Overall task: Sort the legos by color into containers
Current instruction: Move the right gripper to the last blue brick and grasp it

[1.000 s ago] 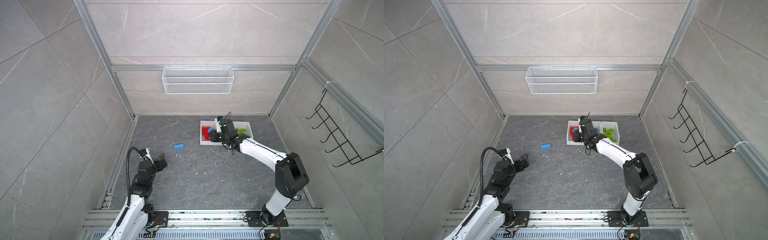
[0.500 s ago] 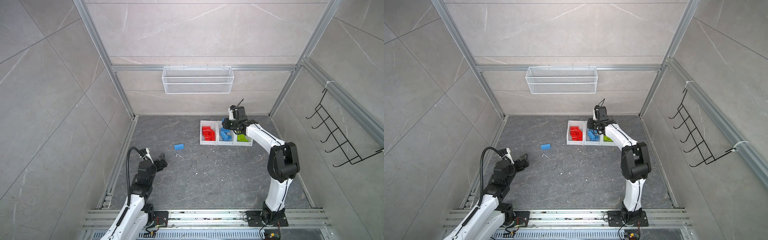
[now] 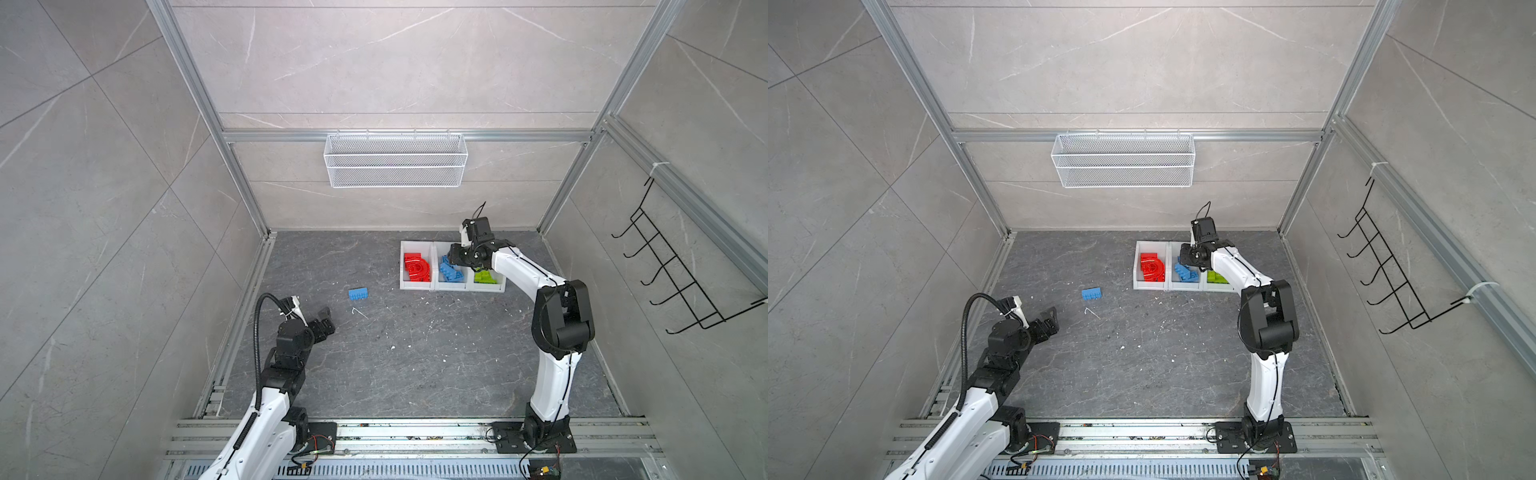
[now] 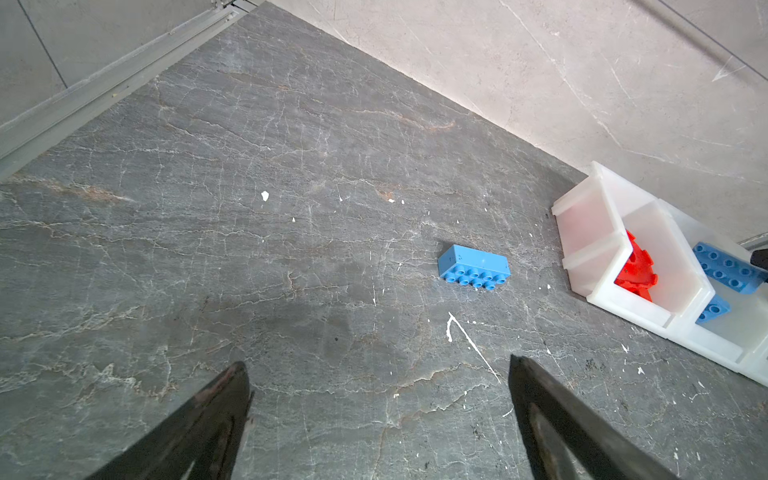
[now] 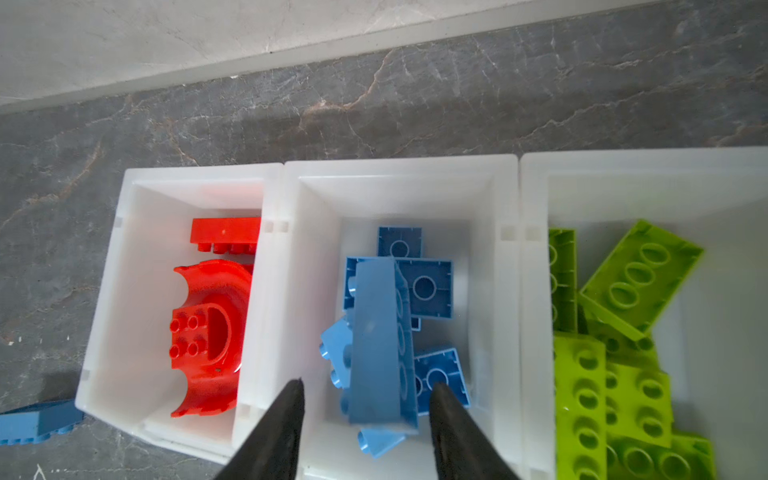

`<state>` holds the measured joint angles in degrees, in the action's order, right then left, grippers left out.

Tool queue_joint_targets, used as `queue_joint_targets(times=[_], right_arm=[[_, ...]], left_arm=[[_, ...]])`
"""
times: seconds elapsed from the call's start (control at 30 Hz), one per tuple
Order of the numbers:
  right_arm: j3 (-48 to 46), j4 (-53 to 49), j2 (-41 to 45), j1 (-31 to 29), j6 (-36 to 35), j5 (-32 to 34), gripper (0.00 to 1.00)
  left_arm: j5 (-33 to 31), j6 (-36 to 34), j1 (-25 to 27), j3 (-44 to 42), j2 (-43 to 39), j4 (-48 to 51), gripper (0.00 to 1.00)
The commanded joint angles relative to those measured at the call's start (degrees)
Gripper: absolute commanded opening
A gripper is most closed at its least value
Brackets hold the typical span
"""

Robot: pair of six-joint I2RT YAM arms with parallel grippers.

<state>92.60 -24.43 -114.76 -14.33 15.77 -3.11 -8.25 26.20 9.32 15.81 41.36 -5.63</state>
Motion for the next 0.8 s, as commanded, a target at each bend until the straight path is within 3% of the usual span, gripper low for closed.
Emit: queue_joint_targets(times=[0.0,0.17,0.37,0.57,0.77], right_arm=[[1.7,-3.2,2.9,-0.2,-2.1,1.6,0.61],[0.1,-2.6,7.9,-3.9,-2.2,1.9,0.73],[-2.3,2.1,10.0,-17.7,0.4,5.6,0.86],[-1.5,10.9,3.3,-28.3,7.3,10.4,0.94],[10.1,6.5,-9.2,-33.5,10.1,16.0,0.98]], left_arm=[[0.9,-0.6,-0.3,1.0,0.1,-2.2,0.99],[0.7,-0.6,-0.3,0.9,0.1,-2.3,0.99],[0.7,-0.4,-0.3,1.3,-0.5,-1.6,0.99],[-0.1,0.0,-0.3,0.4,-2.6,-0.6,0.99],[-0.5,0.0,-0.3,0.2,-2.4,-0.8,0.99]])
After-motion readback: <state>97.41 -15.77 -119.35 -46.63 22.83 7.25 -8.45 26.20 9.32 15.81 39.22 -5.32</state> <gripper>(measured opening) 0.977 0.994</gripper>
